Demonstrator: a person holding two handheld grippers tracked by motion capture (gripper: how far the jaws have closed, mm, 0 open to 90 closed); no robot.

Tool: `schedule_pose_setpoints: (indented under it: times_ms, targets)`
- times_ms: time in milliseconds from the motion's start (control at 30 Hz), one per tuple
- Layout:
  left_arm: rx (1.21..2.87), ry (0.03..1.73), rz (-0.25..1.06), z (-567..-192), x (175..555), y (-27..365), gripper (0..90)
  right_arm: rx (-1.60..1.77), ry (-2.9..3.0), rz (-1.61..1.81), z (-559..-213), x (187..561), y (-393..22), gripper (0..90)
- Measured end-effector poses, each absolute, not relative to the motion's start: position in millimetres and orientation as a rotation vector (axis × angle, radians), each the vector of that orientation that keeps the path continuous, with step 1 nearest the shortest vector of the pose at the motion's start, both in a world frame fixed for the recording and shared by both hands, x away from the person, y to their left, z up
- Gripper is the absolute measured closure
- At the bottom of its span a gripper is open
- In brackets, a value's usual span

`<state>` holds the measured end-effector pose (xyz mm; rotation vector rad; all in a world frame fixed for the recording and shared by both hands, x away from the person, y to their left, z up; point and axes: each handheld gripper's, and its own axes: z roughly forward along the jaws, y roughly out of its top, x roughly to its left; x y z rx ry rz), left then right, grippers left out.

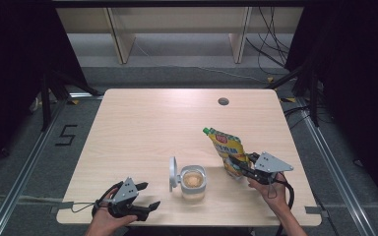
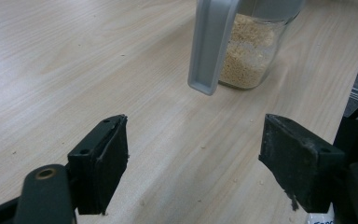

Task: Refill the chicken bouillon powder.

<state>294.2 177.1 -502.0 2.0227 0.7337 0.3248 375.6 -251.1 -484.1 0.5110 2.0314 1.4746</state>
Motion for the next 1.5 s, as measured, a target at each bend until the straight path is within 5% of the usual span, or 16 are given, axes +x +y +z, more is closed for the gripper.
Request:
schedule_pose_setpoints:
  times_ms: [1100, 1300, 1500]
  targets:
    - [2.002, 0.746, 0.338, -499.7, 291.4, 177.8, 22.9, 0.649, 2.037, 1.471, -491.4, 358.6, -282.0, 71.5]
    - [2.016, 0.732, 0.341, -499.3, 292.6, 179.2, 22.9, 0.712, 2.001, 1.502, -489.5, 350.1, -283.6, 61.5]
    - [2.016, 0.711, 0.349, -498.9, 292.4, 177.8, 22.9, 0.913, 1.988, 1.419, -484.8, 335.5, -288.1, 40.0]
